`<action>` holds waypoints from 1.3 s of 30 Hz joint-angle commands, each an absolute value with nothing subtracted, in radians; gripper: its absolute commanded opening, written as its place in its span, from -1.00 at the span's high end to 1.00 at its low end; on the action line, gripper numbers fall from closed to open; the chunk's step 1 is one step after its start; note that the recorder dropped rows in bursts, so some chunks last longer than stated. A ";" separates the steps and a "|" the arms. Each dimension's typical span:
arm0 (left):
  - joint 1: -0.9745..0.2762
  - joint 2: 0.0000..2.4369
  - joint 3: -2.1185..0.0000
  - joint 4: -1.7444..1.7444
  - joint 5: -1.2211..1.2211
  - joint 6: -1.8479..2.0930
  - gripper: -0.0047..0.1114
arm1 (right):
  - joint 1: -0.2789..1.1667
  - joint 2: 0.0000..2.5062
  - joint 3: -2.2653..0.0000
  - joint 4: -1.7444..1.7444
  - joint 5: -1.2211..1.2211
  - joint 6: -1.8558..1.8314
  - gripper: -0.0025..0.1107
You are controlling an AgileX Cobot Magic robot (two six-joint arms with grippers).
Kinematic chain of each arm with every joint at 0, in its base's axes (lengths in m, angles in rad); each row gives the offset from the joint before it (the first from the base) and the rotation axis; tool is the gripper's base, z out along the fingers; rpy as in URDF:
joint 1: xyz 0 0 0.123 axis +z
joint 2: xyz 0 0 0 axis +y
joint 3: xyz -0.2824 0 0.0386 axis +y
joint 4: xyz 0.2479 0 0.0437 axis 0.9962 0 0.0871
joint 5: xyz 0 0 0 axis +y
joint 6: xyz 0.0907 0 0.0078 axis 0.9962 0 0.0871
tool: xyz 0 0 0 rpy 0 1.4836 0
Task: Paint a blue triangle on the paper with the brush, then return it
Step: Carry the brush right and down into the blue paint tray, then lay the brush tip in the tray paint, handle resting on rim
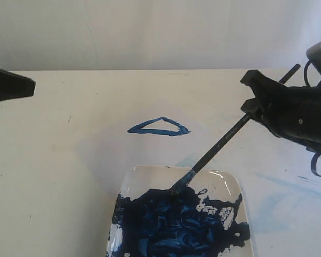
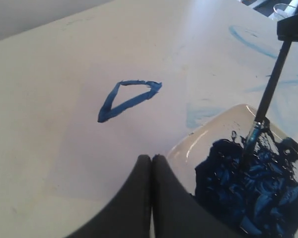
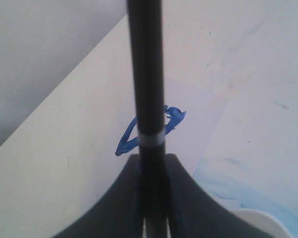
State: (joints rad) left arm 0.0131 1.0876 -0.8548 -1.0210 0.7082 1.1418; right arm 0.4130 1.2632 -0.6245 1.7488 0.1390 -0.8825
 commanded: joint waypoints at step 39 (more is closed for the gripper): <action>0.007 1.035 -0.779 -1.061 0.729 1.139 0.92 | 0.337 1.507 -0.615 1.744 0.355 -0.625 0.96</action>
